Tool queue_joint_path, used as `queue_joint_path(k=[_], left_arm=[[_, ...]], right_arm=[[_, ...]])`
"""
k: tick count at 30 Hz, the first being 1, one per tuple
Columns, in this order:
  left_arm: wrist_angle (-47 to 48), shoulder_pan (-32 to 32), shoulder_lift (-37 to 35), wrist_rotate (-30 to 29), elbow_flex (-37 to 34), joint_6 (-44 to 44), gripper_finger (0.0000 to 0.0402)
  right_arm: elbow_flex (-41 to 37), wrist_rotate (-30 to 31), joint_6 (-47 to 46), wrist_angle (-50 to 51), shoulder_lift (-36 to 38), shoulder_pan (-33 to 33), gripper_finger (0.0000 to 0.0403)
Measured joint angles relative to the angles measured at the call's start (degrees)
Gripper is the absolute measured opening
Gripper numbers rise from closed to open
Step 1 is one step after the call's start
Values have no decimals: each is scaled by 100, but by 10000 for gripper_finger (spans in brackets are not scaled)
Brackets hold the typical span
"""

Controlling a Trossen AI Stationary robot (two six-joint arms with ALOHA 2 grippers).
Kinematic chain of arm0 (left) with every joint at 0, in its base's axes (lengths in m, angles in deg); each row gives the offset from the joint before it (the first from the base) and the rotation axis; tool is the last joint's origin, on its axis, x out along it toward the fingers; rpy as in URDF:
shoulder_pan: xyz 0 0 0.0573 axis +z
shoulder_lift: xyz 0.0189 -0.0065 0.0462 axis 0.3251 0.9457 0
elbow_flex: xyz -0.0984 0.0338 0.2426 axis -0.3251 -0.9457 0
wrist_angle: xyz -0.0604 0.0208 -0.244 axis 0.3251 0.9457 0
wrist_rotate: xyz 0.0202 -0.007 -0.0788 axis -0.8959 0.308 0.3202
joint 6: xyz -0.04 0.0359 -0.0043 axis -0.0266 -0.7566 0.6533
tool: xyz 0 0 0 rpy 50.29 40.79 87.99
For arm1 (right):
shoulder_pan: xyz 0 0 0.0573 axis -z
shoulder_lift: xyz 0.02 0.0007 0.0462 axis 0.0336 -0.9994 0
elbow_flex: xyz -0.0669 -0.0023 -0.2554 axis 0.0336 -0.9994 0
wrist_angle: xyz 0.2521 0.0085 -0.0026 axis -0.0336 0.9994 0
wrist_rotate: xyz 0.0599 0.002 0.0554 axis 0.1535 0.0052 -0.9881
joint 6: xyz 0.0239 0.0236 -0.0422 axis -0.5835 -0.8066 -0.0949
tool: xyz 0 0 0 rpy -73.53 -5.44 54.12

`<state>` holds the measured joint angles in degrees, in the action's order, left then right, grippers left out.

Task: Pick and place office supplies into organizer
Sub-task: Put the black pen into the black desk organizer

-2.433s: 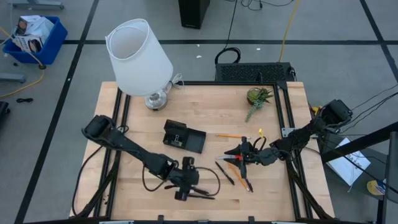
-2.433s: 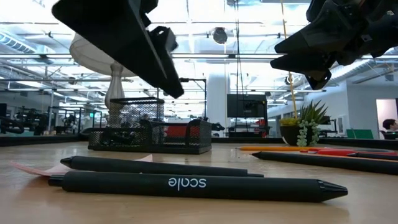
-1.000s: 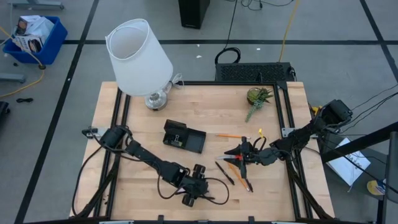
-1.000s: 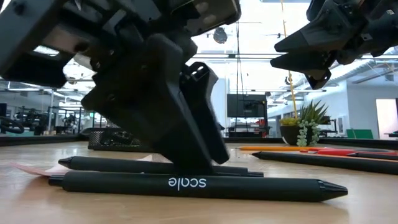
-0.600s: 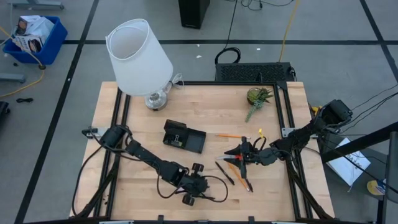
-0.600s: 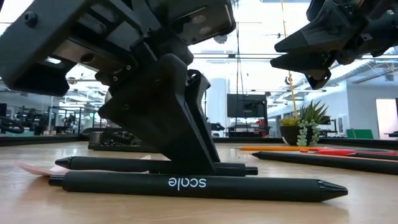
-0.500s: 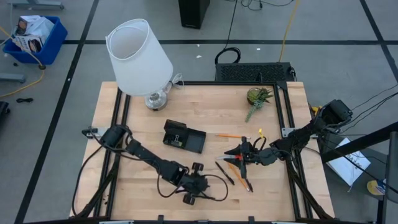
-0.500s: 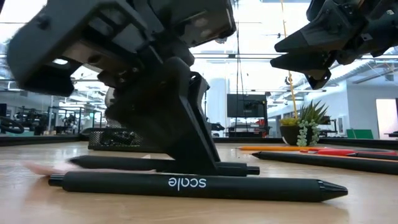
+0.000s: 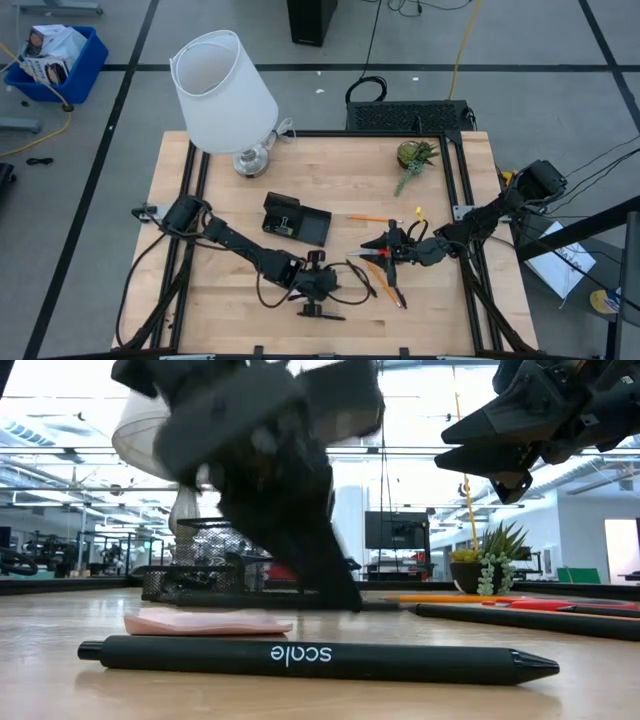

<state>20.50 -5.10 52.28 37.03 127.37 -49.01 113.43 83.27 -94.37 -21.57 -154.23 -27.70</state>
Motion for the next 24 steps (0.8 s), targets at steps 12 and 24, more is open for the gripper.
queue_joint_path(k=[12, 24], left_arm=[[412, -245, -746, -1133, 9, 287, 53], [-142, -639, -2215, -2990, -1127, 161, 49]], right_arm=[[2, 0, 0, 3, 0, 0, 139], [2, 0, 0, 0, 0, 0, 139]])
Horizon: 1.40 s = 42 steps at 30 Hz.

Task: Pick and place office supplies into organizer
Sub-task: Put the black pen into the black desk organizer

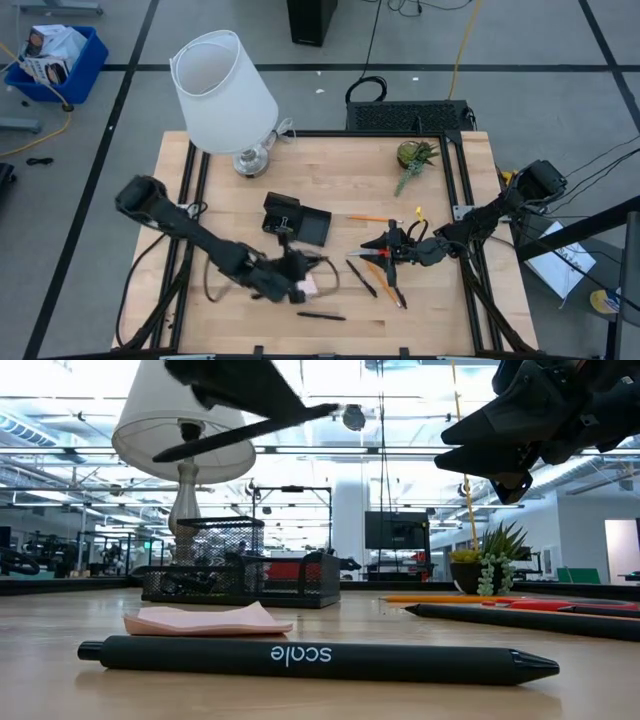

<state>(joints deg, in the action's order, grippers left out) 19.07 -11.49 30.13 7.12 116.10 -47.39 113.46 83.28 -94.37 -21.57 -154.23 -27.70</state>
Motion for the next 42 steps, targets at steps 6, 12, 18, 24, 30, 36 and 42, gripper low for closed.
queue_joint_path(k=[6, 12, 18, 24, 30, 36, 42], left_arm=[[-2084, 356, -1386, 629, -1851, -662, 64], [-3812, 956, -2454, 1323, -3159, -1763, 62], [-5654, 1782, -2921, 1939, -4270, -2130, 51], [-7451, 2642, -2787, 2743, -5101, -2060, 66], [-7840, 3248, -2567, 3033, -5202, -1955, 67], [-8008, 3606, -2173, 3050, -5094, -1873, 55], [-8126, 3828, -1657, 3194, -5082, -1906, 77]], right_arm=[[0, -1, 0, 2, -1, 0, 139], [0, 0, 4, -9, 0, 0, 139], [0, -1, 0, -2, -1, 0, 139], [0, 0, 0, -2, -2, 0, 139], [0, 0, 0, 0, 0, 0, 139], [0, 0, 0, 0, 0, 0, 139], [-2, 0, 4, 6, 0, 0, 139]])
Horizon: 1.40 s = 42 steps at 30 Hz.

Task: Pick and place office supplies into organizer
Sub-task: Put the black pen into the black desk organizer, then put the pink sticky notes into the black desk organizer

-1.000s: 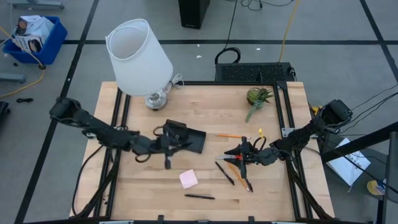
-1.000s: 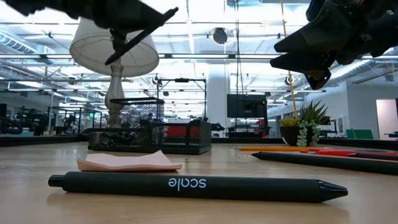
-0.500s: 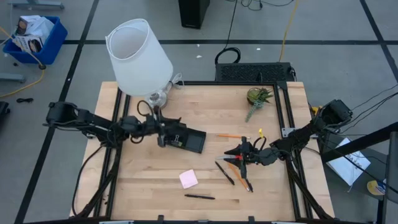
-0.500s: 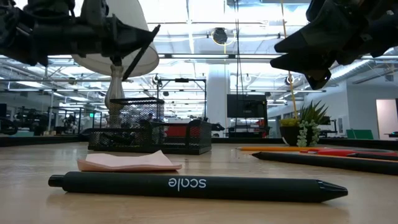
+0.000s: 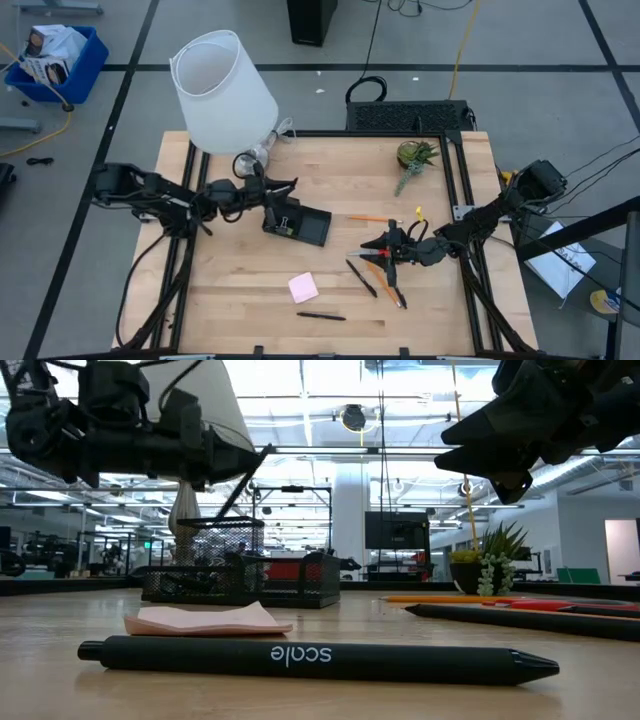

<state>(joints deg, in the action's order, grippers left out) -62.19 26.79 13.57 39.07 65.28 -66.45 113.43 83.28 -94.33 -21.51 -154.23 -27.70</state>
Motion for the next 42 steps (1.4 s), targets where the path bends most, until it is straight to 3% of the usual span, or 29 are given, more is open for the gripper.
queue_joint_path(k=[7, 14, 19, 23, 28, 32, 36, 42], left_arm=[[-793, 85, 602, 361, 2, 143, 76], [-755, 46, 670, 480, 2, 465, 76], [-852, -292, 668, 887, 2, 710, 76], [-647, -763, 666, 892, 10, 558, 77], [52, -1381, 666, 532, 190, 466, 92], [1093, -1834, 664, 59, 583, 639, 127], [2460, -2289, 666, -266, 1138, 1589, 174], [4216, -2939, 664, -31, 1860, 3161, 222]], right_arm=[[0, 0, -4, -6, -1, 0, 139], [0, 0, -3, -6, -1, 0, 139], [0, 0, -4, -6, -1, 0, 139], [0, 0, -4, -6, 0, 0, 139], [0, -2, -4, -6, 0, 0, 139], [0, 0, -4, -6, -1, 0, 139], [0, -1, -4, -6, 0, 0, 139], [0, 0, -4, -7, -2, 0, 139]])
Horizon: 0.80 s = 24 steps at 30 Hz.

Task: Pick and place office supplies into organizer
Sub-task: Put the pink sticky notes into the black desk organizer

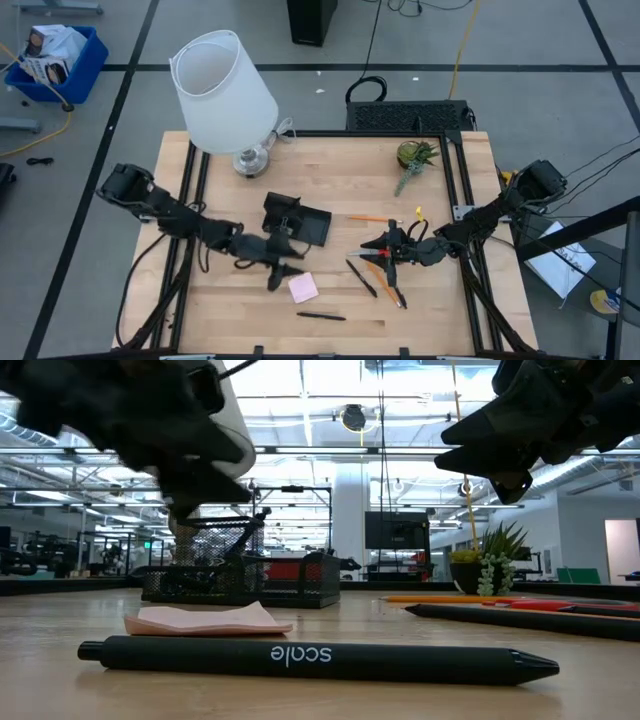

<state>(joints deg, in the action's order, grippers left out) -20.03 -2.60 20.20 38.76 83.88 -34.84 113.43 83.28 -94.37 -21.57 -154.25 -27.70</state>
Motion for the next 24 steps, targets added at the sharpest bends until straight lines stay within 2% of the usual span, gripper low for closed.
queue_joint_path(k=[4, 7, 11, 18, 24], left_arm=[[783, -453, 0, -142, 141, 1178, 233], [1268, -530, 0, -40, 61, 2027, 234], [1396, -476, 0, 286, 24, 2467, 234], [1568, -76, -2, 1644, 21, 3305, 235], [1870, 179, -2, 1727, 21, 3833, 235]], right_arm=[[0, -2, 0, 1, 0, 0, 139], [0, 0, 0, -1, 1, 0, 139], [0, -1, 0, -2, 1, 0, 139], [0, 0, 0, -1, 2, 0, 139], [0, 0, 0, 1, 0, 0, 139]])
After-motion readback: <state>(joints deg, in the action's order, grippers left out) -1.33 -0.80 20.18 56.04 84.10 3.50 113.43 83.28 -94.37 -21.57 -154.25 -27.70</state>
